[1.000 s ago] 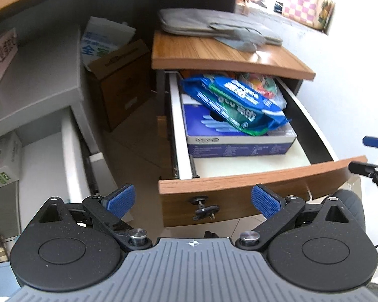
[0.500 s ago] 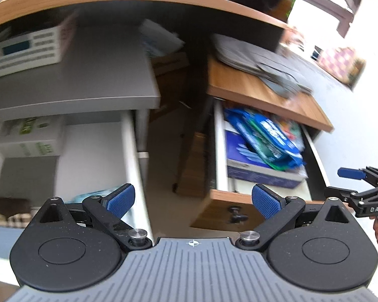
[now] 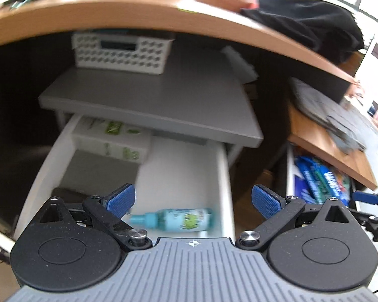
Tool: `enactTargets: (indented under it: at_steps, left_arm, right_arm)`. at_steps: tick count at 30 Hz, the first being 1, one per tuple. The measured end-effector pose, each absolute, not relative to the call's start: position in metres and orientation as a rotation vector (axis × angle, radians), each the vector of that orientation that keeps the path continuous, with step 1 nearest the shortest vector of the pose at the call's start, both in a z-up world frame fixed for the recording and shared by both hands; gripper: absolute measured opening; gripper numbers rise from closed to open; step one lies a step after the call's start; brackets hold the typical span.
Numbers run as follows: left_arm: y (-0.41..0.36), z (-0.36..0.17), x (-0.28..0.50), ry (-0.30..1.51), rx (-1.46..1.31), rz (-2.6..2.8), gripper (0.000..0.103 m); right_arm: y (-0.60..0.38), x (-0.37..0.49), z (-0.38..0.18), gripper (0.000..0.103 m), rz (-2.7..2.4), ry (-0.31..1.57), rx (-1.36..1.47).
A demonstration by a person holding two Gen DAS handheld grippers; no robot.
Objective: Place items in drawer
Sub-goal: 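Turn both tools toward the open white drawer of the grey cabinet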
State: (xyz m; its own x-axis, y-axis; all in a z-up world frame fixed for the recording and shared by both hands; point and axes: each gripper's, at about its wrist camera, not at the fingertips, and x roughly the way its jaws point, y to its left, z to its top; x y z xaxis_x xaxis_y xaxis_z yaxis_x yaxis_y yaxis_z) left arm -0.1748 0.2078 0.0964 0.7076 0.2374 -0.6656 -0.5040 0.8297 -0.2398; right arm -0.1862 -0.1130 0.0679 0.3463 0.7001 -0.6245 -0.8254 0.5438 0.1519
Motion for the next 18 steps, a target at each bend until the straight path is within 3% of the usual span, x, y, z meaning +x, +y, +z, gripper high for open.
enactTargets:
  at_steps: [18]
  left_arm:
    - [0.288, 0.039, -0.216, 0.697, -0.48, 0.678, 0.1]
  right_arm:
    - [0.059, -0.209, 0.047, 0.098, 1.266, 0.76, -0.305]
